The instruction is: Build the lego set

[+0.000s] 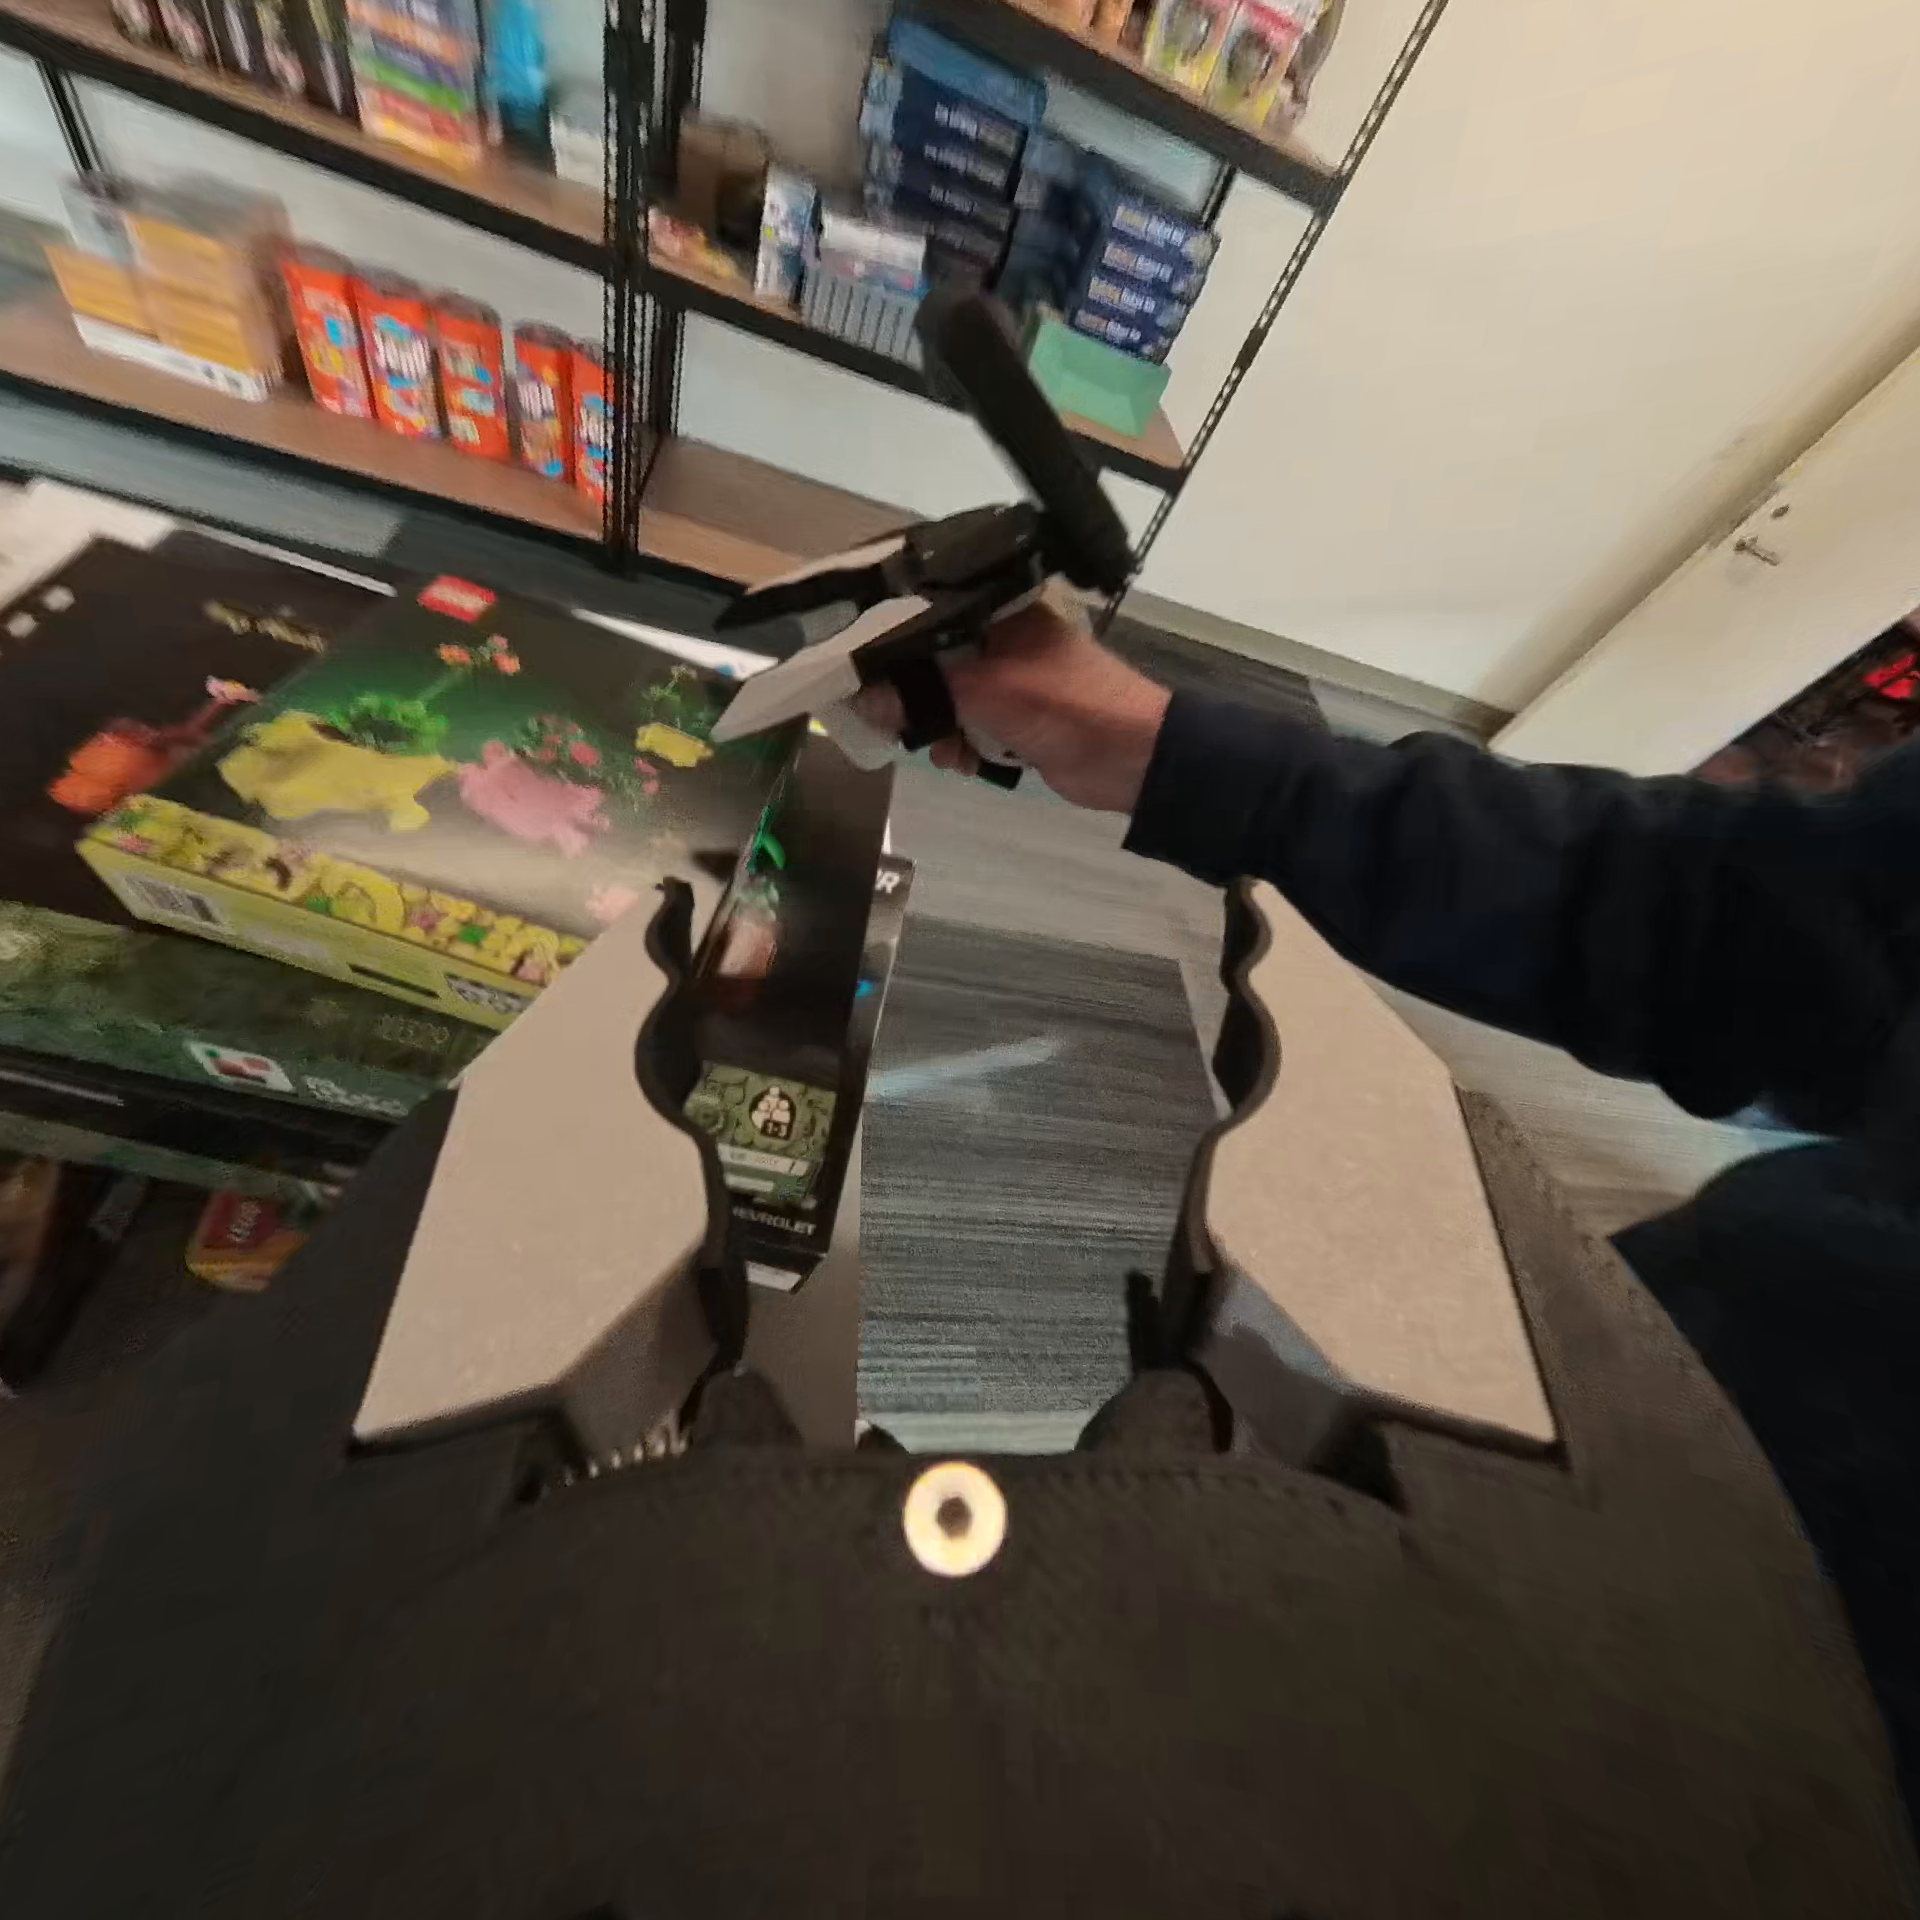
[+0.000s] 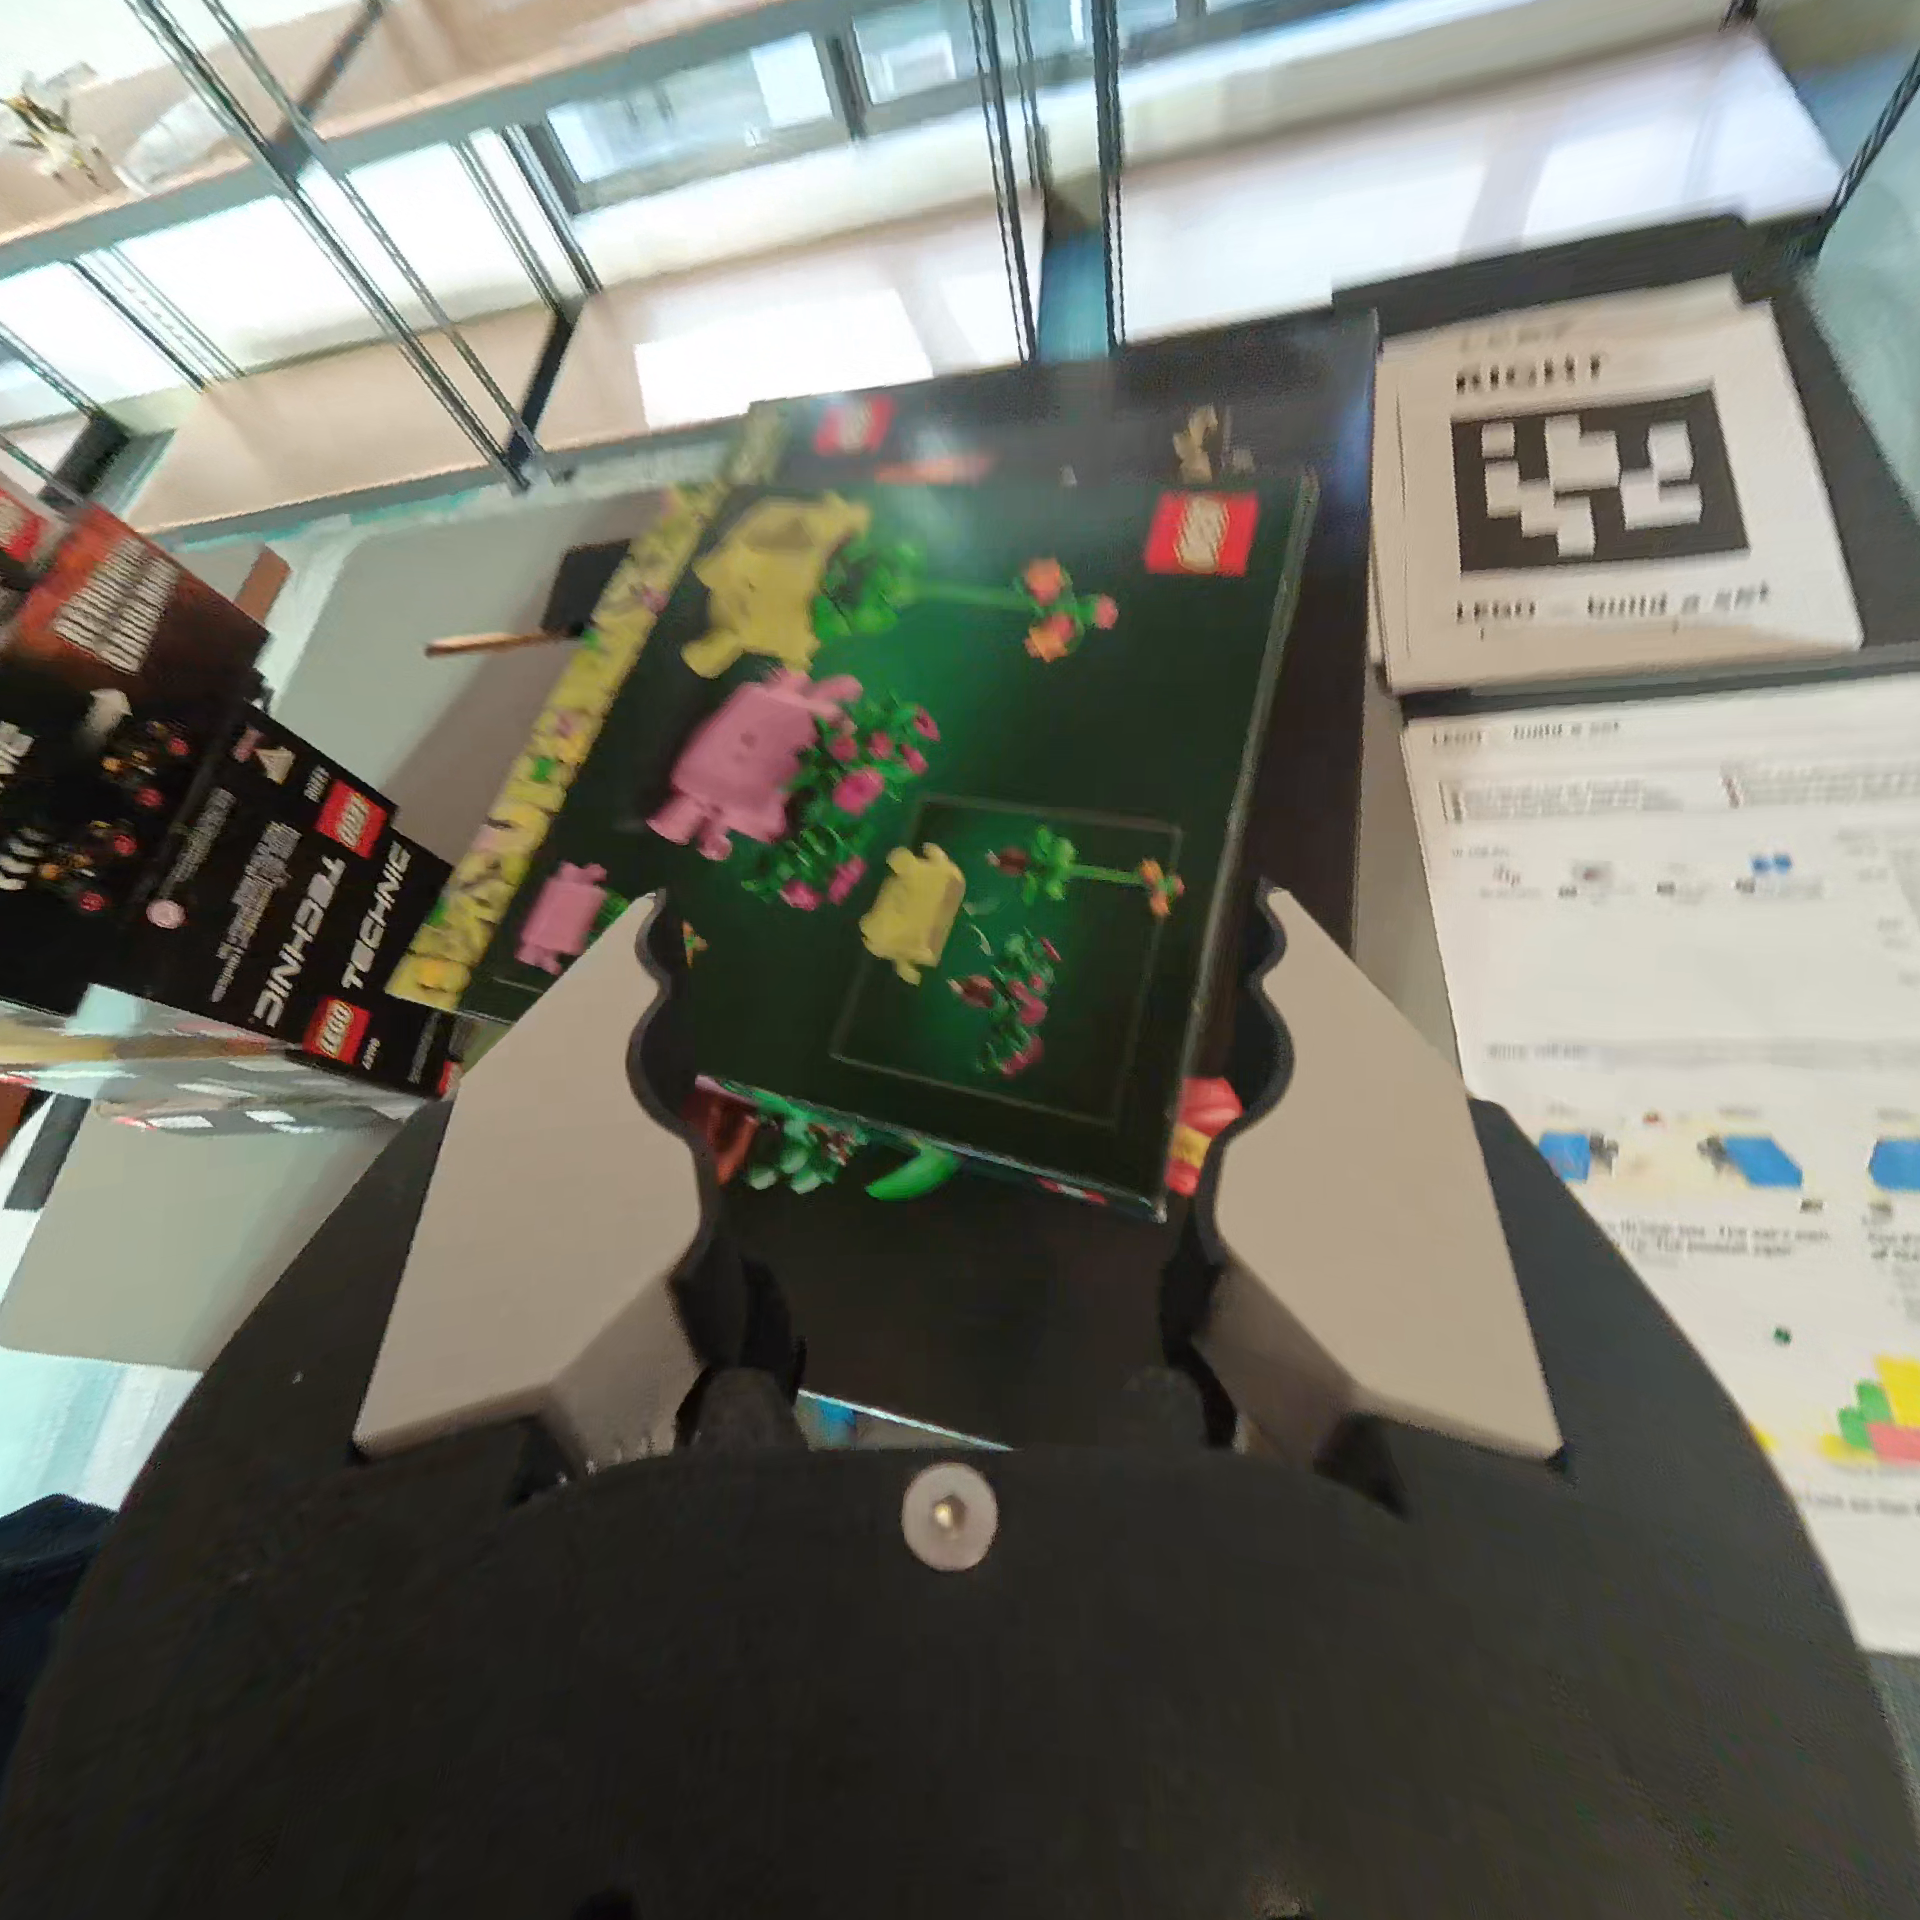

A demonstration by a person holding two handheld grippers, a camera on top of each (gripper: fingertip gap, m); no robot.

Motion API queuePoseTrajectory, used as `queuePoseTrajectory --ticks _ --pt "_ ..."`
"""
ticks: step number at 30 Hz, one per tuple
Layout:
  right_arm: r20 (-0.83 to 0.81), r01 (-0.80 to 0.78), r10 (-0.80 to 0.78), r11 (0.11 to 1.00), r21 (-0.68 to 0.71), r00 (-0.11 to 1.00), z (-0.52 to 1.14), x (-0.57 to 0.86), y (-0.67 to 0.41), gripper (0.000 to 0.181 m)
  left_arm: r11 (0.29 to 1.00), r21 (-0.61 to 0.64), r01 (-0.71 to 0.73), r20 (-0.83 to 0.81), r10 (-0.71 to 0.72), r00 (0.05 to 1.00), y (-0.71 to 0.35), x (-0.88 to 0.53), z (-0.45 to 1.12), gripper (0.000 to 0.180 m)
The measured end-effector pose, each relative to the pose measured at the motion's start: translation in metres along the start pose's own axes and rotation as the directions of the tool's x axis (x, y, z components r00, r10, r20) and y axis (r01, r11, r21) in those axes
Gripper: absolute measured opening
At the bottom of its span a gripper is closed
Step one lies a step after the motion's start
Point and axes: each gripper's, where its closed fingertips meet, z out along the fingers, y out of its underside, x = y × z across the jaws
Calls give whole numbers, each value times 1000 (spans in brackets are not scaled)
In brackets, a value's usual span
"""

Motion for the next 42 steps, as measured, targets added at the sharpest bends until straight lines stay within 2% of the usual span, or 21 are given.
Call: queuePoseTrajectory --ticks 4,7,9,10,14,15,16,17,19,21,23,25,29,32,34,35,36,38,40,42 --pt "-45 -44 42 998 -53 998 3 13 27 106 979 -97 180 66 -175 982 52 -57 67 104" --pt "-114 -35 27 997 -65 993 -5 16 39 100 965 -111 236 130 -221 967 74 -87 92 102" --pt "-58 -65 62 997 -50 996 -4 5 43 91 943 -153 297 115 -281 953 85 -91 107 105" --pt "-59 -80 76 994 -75 995 -1 5 48 95 937 -145 317 118 -302 946 86 -92 111 107" --pt "-41 -108 105 993 -55 994 2 22 38 95 925 -185 331 101 -317 943 87 -81 120 103" --pt "-42 -103 100 993 -60 994 3 29 35 99 920 -208 331 65 -325 944 88 -70 126 99" --pt "-29 -94 92 993 -65 995 5 34 32 102 921 -231 315 3 -323 946 88 -52 130 86" --pt "20 -83 84 994 -76 996 7 34 29 97 923 -243 297 -99 -328 939 85 -27 136 78" --pt "118 -62 76 991 -119 990 12 32 28 86 921 -316 228 -170 -292 941 94 6 147 89" --pt "87 -39 52 988 -148 995 12 43 27 91 947 -253 199 -198 -252 947 81 15 143 84" --pt "60 -33 41 992 -123 997 4 50 19 88 961 -152 230 -139 -251 958 59 -6 128 84" --pt "51 -49 55 992 -112 997 -5 50 19 85 973 -60 222 18 -222 975 40 -53 111 88" --pt "126 -131 145 985 -115 981 -10 15 31 86 978 -106 183 333 -138 933 34 -151 96 112" --pt "172 -158 184 976 -152 968 -1 -17 47 88 960 -170 222 469 -119 875 47 -206 94 122" --pt "196 -177 203 974 -141 959 7 -31 49 90 907 -214 362 423 -248 872 71 -213 104 123" --pt "195 -186 210 973 -135 958 10 -34 48 96 863 -235 447 357 -351 866 81 -205 112 115" --pt "185 -183 204 975 -123 961 14 -34 46 101 836 -231 497 348 -406 845 88 -202 114 118" --pt "145 -166 182 979 -118 972 17 -25 44 105 838 -240 490 361 -392 846 96 -194 110 101" --pt "142 -161 176 981 -110 974 17 -16 41 109 822 -233 519 327 -437 838 100 -177 111 100" --pt "147 -161 177 981 -111 973 14 -8 41 104 817 -218 533 306 -462 833 108 -163 110 95"
